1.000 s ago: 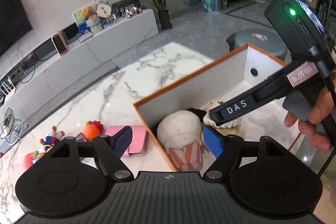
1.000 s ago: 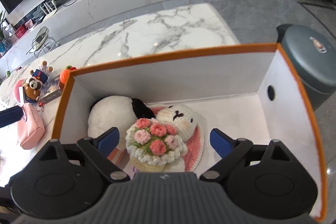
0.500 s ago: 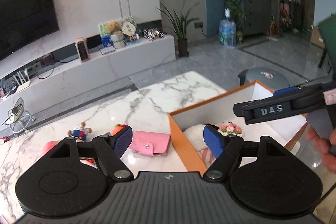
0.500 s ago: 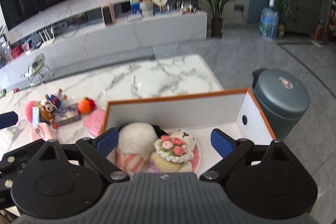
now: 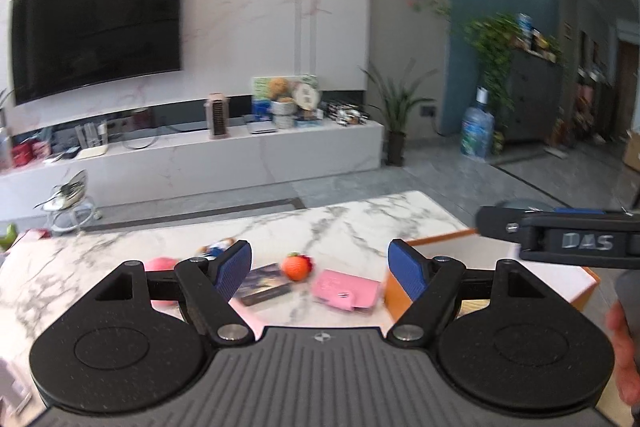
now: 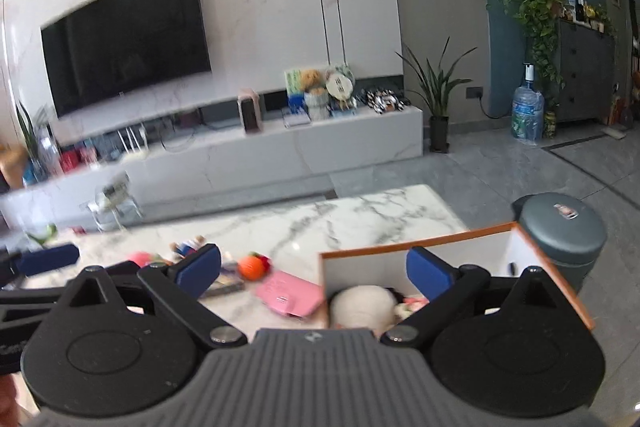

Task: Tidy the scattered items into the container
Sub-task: 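Move both open tools back toward the remaining toys on the table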

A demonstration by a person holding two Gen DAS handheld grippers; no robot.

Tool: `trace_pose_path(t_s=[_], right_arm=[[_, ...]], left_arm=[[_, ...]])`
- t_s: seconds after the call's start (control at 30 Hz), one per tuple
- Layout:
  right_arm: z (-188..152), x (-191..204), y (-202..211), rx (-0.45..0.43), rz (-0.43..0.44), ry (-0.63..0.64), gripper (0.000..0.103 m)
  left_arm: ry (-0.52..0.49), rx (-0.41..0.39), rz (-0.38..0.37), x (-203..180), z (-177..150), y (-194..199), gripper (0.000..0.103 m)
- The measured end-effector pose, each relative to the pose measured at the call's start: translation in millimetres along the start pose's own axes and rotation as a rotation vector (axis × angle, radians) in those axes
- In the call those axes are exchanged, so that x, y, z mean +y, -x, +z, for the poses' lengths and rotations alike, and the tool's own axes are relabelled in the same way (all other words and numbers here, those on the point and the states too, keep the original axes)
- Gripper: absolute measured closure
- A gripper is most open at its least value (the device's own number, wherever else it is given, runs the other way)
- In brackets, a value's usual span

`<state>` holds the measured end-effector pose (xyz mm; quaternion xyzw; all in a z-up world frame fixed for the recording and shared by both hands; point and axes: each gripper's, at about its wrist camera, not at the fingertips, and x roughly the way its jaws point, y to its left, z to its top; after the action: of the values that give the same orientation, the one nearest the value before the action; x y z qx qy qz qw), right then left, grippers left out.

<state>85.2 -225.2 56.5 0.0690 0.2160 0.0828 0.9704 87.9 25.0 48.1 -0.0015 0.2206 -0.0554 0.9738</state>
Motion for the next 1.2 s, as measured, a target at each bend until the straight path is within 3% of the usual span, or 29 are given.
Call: trace_pose_path(t_s=[0.33,0.53,0.87,1.2], right_arm=[[-20,53,-1,-0.049,-0.036,-0.035,0.001],[-37,83,-19,0.003,-0.016,-0.005,0.001],[-60,121,-57,0.057,-0.029,0.159,0.001],[-77,135,-108,0.104,-0.058,0.313,0.001]], left_arm=[[0.117,0.021,0.109,65,-18,2,0.014],[0.117,0.063,0.131,86,-31,-6,0.014],[0.162,0.163,0.155,116,-54,-28,0.014],[0.195,0.264,0.199,141,-74,-72,0.014]])
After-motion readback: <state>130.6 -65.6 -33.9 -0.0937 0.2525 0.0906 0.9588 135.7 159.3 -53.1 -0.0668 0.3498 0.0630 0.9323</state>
